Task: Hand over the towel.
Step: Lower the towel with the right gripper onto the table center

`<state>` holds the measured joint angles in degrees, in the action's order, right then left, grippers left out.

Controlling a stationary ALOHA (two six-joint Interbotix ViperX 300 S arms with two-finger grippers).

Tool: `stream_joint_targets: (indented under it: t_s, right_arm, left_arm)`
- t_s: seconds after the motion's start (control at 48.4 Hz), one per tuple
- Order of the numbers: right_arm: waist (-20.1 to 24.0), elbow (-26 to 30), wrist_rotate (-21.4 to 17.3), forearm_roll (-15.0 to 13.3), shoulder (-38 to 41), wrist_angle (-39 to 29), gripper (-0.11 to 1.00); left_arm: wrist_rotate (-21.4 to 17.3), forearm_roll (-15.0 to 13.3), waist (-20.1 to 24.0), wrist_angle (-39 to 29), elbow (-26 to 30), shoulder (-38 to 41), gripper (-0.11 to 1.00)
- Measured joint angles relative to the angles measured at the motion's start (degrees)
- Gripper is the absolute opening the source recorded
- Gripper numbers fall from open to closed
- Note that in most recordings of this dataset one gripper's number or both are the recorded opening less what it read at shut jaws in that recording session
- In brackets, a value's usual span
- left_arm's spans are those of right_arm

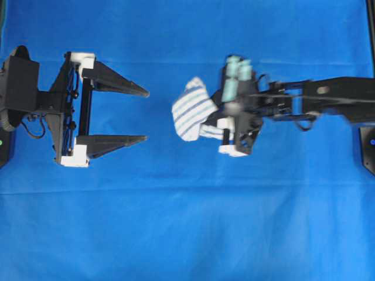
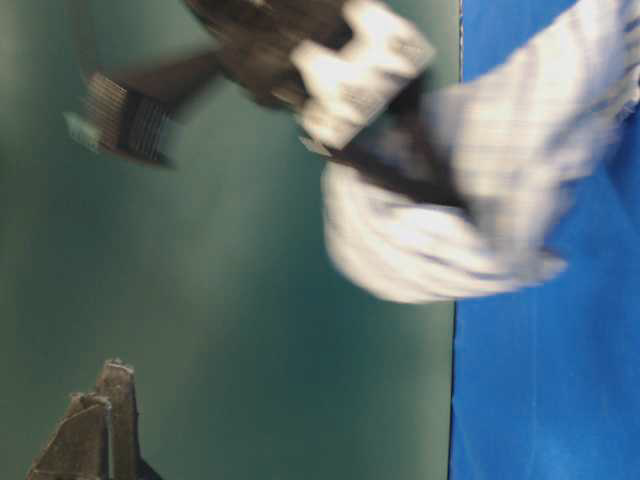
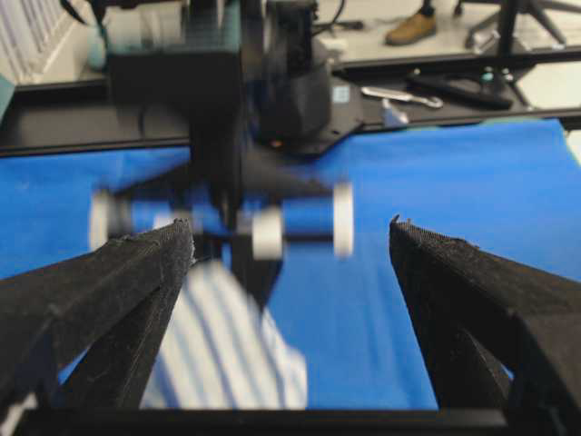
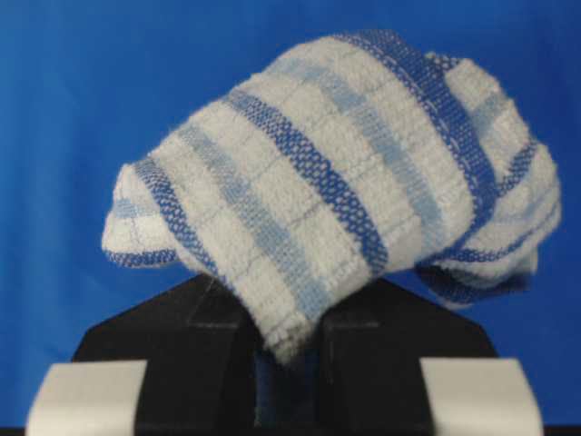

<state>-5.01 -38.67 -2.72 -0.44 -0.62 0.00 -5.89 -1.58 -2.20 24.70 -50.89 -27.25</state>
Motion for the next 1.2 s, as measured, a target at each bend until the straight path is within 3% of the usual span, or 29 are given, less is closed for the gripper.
stream_joint_targets:
  t_s: [0.331,0.889,1.075,1.138,1.2]
  right_arm:
    - [-0.09,3.25,0.0,-0.09,11.69,1.23,0.12]
    - [-0.09,4.57,-0.79,-0.18,12.3,-3.08,0.13]
    - [-0.09,4.31,-1.32,0.26,10.28,-5.27,0.64]
    - [-0.09,3.52,-1.32,0.26,7.82,-5.27,0.72]
    - [-0.09,2.55,-1.32,0.26,4.83,-5.27,0.7]
  left_arm:
    - [0.0,0.09,-0.09,0.0,0.09,0.09,0.93]
    - [0.09,0.0,0.0,0.0,0.09,0.7,0.93]
    - [0.09,0.0,-0.09,0.0,0.09,0.88,0.93]
    - [0.09,0.0,-0.09,0.0,0.09,0.88,0.93]
    - [0.09,0.0,-0.09,0.0,0.09,0.88,0.93]
